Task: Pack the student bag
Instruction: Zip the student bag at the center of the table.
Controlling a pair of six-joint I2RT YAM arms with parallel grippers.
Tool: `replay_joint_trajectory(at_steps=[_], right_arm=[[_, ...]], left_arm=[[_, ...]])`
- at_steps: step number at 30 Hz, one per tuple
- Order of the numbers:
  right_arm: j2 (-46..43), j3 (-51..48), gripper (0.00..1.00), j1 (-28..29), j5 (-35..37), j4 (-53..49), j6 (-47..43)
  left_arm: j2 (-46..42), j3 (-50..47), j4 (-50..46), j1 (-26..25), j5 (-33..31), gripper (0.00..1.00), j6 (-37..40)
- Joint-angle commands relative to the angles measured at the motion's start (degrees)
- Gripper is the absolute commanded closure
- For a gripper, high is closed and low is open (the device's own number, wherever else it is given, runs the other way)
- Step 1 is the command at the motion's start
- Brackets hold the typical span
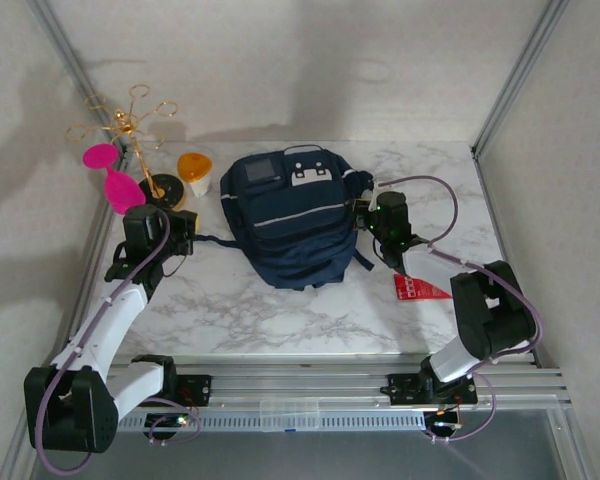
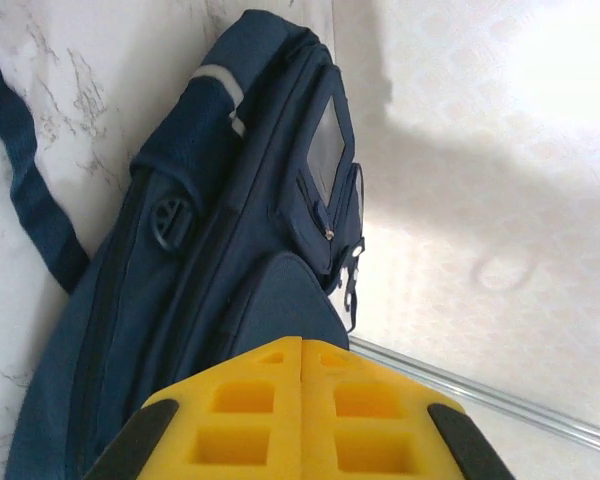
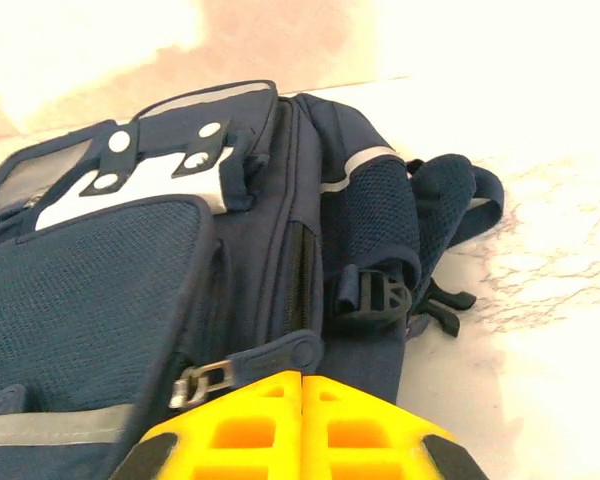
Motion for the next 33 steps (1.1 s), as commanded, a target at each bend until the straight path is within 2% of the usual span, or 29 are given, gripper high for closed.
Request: replay_joint_trajectory(at_steps=[1, 3, 4, 6, 10, 11, 12, 15, 18, 21, 28, 33], right_arm=[[-4.8, 1.9, 1.0, 6.9, 2.3, 1.8, -7.0], [-6.3, 0.1, 1.0, 7.2, -3.0, 3.0, -4.7], [-6.4, -0.1, 1.0, 7.4, -5.2, 2.3, -3.4], [-6.6, -0.6, 1.0, 8.8, -5.0, 0.0, -2.5], [-10.2, -5.3, 1.0, 9.5, -6.7, 2.0, 1.5], [-11.0, -5.6, 1.0, 10.3, -6.5, 1.2, 2.3], [-11.4, -5.6, 1.0, 11.2, -6.2, 0.2, 3.0], [-12.9, -7.6, 1.0, 12.9, -6.5, 1.2, 5.2], [-13.6, -9.5, 1.0, 13.5, -6.0, 1.6, 6.7], [-13.9, -10.1, 1.0, 14.0, -5.7, 2.1, 6.8], [-13.3, -9.4, 1.0, 14.1, -4.6, 1.8, 5.9], [-13.4, -10.0, 1.0, 14.1, -4.8, 2.5, 5.5]], left_arm=[[0.2, 2.8, -2.9, -1.2, -0.6, 1.0, 4.5], [0.2, 3.0, -2.7, -3.9, -2.9, 1.0, 4.5], [0.6, 2.8, -1.2, -5.3, -2.4, 0.96, 3.9], [1.6, 2.9, 0.0, -8.7, -2.9, 0.89, 2.7], [2.4, 2.6, 1.5, -17.5, -7.1, 0.71, -1.0], [2.4, 2.0, 2.4, -19.9, -8.5, 0.63, -3.0], [2.3, 1.1, 3.5, -22.9, -10.1, 0.59, -5.6], [2.4, -2.4, 9.7, -30.7, -15.2, 0.51, -13.7], [4.5, -3.5, 12.9, -35.8, -18.6, 0.44, -18.8], [8.2, -2.8, 14.5, -39.7, -21.5, 0.43, -22.6], [15.6, 0.3, 14.6, -44.0, -25.1, 0.47, -27.7], [19.0, 0.0, 16.1, -43.9, -28.6, 0.63, -30.7]])
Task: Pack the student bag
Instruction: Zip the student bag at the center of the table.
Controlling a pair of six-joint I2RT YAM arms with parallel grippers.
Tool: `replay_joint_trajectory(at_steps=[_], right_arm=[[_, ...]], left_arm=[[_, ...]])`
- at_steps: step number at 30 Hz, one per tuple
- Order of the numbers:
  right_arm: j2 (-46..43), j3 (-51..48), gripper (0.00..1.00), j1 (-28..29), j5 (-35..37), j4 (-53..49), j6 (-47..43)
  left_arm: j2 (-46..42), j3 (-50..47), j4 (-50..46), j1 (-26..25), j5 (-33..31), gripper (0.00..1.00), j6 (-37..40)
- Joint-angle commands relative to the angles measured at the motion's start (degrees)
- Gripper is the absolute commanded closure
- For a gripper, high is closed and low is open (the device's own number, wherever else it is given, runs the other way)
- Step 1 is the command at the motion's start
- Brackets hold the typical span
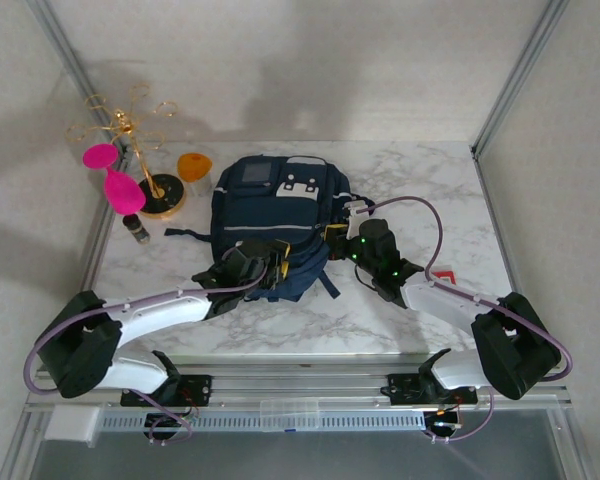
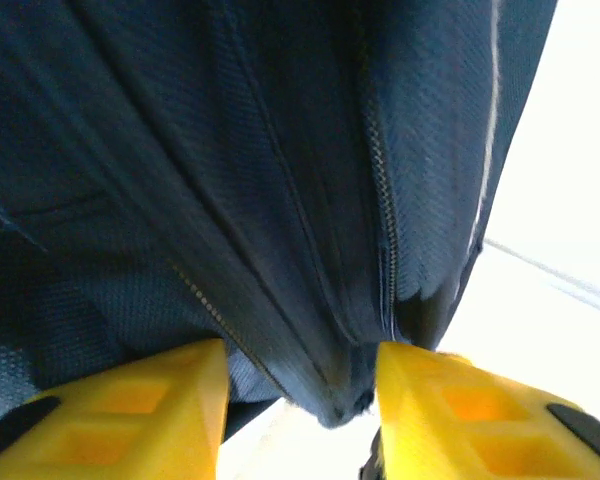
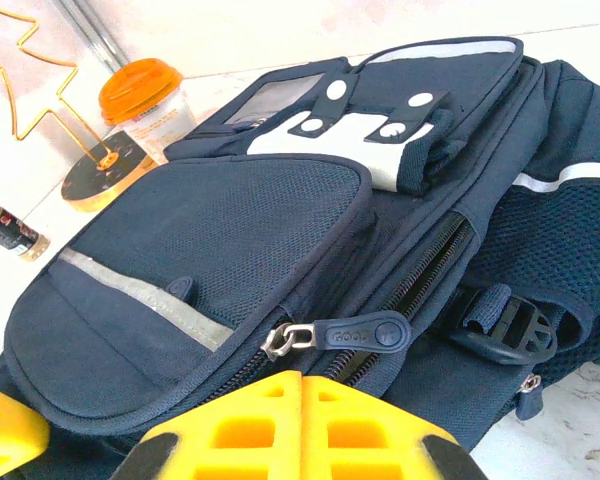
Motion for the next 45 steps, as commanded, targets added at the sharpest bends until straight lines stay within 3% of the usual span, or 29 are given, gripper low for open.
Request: replay_joint_trajectory(at_steps=[1, 4, 10, 17, 25, 32, 38, 45], right_arm=[[-1.1, -0.8, 1.0, 0.9, -0.7, 2.9, -0.1], [-1.4, -1.4, 1.0, 0.9, 0.2, 3.0, -0.7], [-2.9, -4.3, 1.0, 0.5, 2.9, 3.0, -2.3], [-2.9, -9.0, 1.0, -2.3, 2.6, 11.8, -2.3], [4.8, -3.9, 1.0, -7.3, 2.5, 18.2, -2.1], [6.2, 2.7, 1.0, -3.9, -14.7, 7.7, -6.2], [4.3, 0.4, 0.71, 0.7, -21.6, 1.6, -11.4], [8.9, 1.9, 0.62, 2.9, -21.3, 0.3, -15.7]], left_arm=[[2.4, 1.9, 1.9, 0.1, -4.7, 0.64, -3.3], [4.5, 2.9, 1.8, 0.5, -4.3, 0.72, -3.5], [2.3, 2.4, 1.0, 3.2, -4.0, 1.0, -0.2], [-7.8, 0.0, -4.5, 9.5, 1.1, 1.0, 6.6], [-15.3, -3.3, -13.0, 15.6, 7.7, 1.0, 13.9], [-15.0, -2.5, -11.5, 17.4, 11.4, 1.0, 16.0], [-14.3, -2.2, -9.6, 17.7, 12.1, 1.0, 16.3], [-14.2, -2.1, -9.3, 17.7, 12.0, 1.0, 16.1]])
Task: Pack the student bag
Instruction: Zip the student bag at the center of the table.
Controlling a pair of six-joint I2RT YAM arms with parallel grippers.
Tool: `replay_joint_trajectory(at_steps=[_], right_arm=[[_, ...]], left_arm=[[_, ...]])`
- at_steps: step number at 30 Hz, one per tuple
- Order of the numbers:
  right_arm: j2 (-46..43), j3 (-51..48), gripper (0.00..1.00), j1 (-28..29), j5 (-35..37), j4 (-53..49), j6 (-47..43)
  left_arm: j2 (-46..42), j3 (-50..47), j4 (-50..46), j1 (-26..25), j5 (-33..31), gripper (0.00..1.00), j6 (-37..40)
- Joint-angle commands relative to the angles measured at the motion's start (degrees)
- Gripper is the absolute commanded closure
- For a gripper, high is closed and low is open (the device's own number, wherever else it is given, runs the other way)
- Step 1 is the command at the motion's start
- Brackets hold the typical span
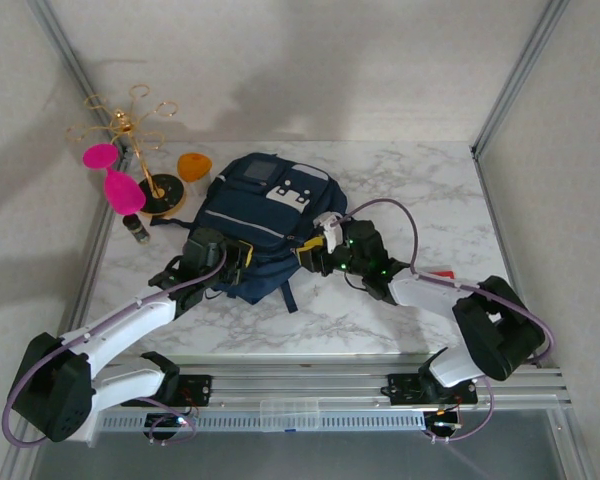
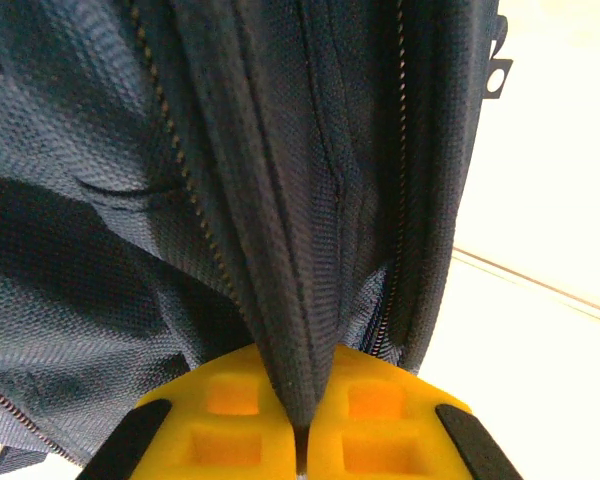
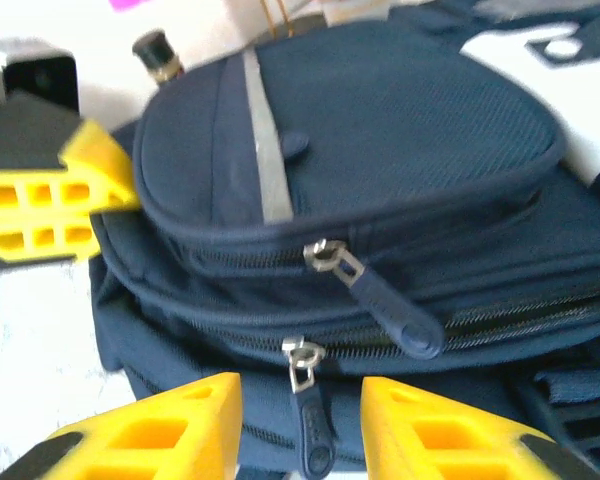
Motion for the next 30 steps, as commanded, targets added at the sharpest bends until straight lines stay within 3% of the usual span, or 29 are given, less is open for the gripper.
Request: replay_joint_trajectory(at_steps=[1, 12, 25, 30], right_arm=[[2.2, 0.8, 0.62, 0.7, -0.3, -1.9, -4.0], [7.9, 4.3, 0.61, 2.6, 1.2, -1.4, -6.9], [7.5, 4.8, 0.98, -0.8, 6.4, -3.8, -7.0], [6.3, 4.2, 1.0, -4.0, 9.6, -3.9, -3.5]], left_arm=[[-0.4, 2.3, 1.9, 0.8, -0.7, 1.0, 1.1], [-0.5, 2.1, 2.0, 0.8, -1.0, 1.0, 0.9], [-2.0, 2.1, -0.8, 1.5, -2.3, 1.0, 2.4], [-3.5, 2.6, -4.2, 2.4, -2.5, 1.0, 4.8]])
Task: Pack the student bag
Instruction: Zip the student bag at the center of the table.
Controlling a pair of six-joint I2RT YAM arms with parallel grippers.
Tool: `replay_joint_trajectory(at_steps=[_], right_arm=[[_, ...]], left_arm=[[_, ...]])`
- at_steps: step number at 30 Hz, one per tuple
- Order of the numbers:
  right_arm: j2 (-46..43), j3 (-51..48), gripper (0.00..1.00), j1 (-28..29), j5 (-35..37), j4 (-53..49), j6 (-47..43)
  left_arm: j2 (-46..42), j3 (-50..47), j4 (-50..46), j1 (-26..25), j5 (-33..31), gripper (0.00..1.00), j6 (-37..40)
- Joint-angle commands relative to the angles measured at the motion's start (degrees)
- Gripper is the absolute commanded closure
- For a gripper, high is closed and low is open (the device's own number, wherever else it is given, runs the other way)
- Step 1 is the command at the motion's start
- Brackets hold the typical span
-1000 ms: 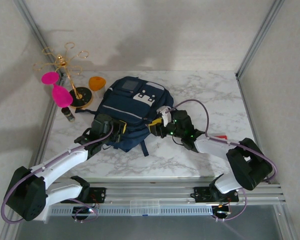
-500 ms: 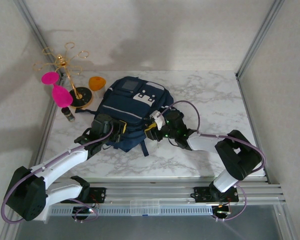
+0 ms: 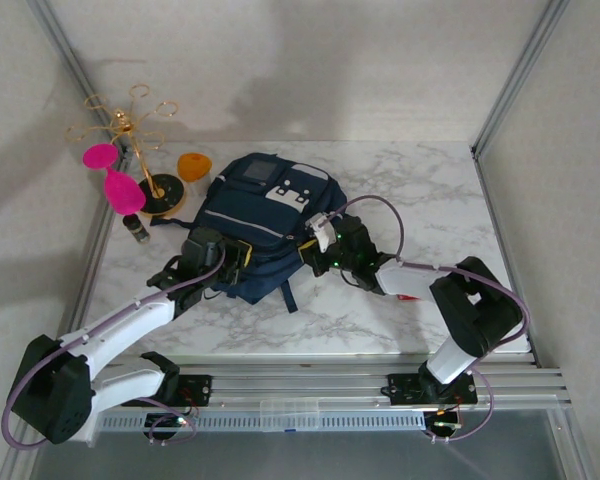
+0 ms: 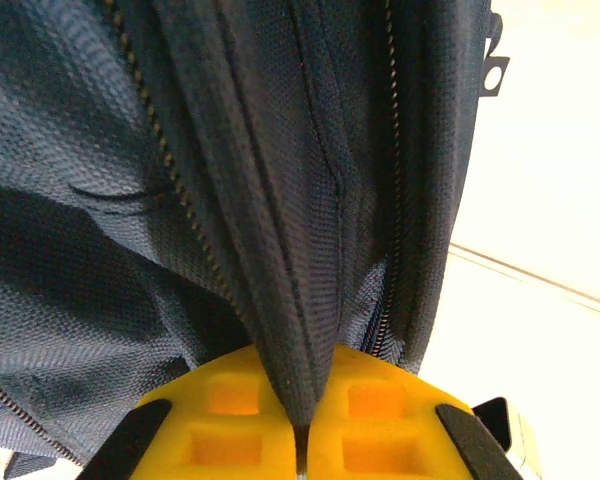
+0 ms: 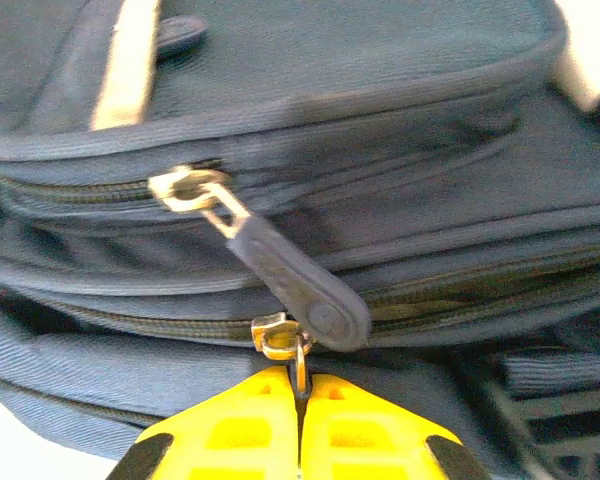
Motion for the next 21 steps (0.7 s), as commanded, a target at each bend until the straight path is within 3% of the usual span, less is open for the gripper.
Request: replay_joint_trajectory(at_steps=[1, 7, 13, 16, 21], right_arm=[[-2.3, -0.7, 1.0, -3.3, 7.1, -1.4, 2.8], [-9.0, -7.0, 1.0, -6.7, 16.9, -2.8, 10.3], [-17.9, -13.0, 1.0, -6.4, 25.1, -10.1, 15.2], [-17.4, -12.8, 1.0, -6.4, 20.4, -9.5, 14.1], [-11.5, -5.0, 0.99, -4.0, 4.5, -8.8, 8.9]], left_arm=[[-3.2, 2.4, -4.4, 2.0, -2.8, 1.0, 3.3], [-5.2, 0.7, -8.8, 5.4, -0.7, 1.0, 8.7], [-3.3, -3.0, -4.4, 11.6, 4.4, 1.0, 11.9], [0.2, -1.7, -3.4, 13.9, 6.8, 1.0, 14.9], [0.6, -0.3, -3.9, 14.5, 7.0, 1.0, 15.6]])
